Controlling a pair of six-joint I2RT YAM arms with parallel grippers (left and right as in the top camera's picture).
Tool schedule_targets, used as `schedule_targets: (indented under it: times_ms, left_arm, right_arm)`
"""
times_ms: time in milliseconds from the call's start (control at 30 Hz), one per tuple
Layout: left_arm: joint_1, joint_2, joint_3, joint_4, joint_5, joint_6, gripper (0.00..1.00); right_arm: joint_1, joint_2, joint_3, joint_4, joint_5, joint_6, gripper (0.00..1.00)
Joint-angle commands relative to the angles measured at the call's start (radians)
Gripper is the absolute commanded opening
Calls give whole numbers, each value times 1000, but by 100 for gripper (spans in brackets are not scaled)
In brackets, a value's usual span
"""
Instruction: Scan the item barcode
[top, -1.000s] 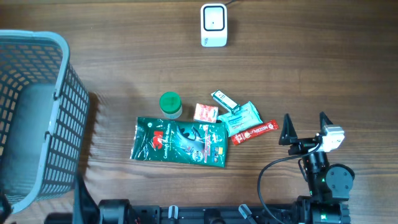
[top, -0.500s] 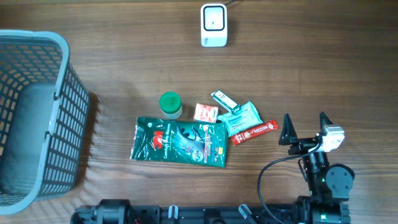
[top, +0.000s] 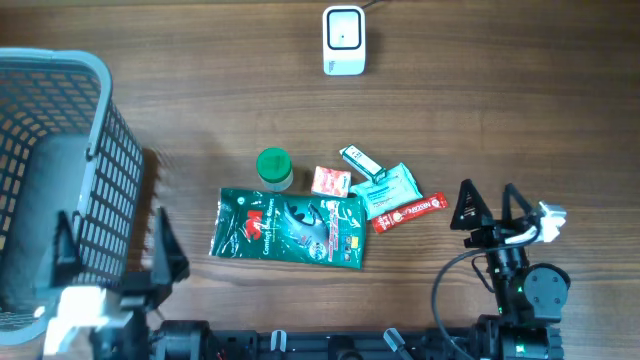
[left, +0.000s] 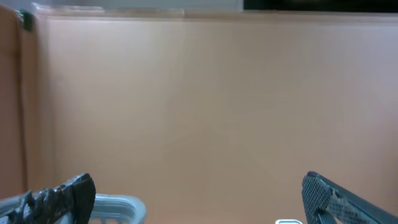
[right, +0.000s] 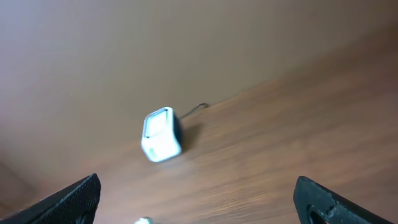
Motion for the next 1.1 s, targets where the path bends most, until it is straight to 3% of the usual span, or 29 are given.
schedule_targets:
  times_ms: [0, 100, 167, 200, 333, 600, 700, 867, 967, 1067]
  left_arm:
    - [-6, -3, -174, 6, 97, -15, 100]
    - [-6, -3, -266, 13, 163, -13, 100]
    - [-6, -3, -344, 50, 171, -11, 100]
    - [-6, -3, -374, 74, 184, -12, 100]
    - [-6, -3, -488, 183, 264, -13, 100]
    - [-6, -3, -565, 101, 263, -15, 100]
    - [-6, -3, -565, 6, 206, -15, 100]
    - [-6, 20, -574, 35, 155, -14, 100]
    - [-6, 20, -612, 122, 157, -11, 100]
    - [-6, 21, -614, 158, 171, 24, 100]
  right_arm:
    - [-1, -4, -1, 21, -234, 253, 100]
    - [-1, -2, -1, 25, -426, 264, 100]
    - [-1, -2, -1, 24, -587, 419, 100]
    - [-1, -2, -1, 25, -617, 428, 100]
    - [-1, 8, -1, -4, -756, 264, 100]
    - [-1, 227, 56, -79, -747, 93, 100]
    - [-1, 300, 209, -232, -695, -20, 100]
    - [-1, 334, 564, -677, -448, -226, 100]
    - [-1, 334, 724, -858, -398, -190, 99]
    - [-1, 334, 762, -1051, -399, -138, 100]
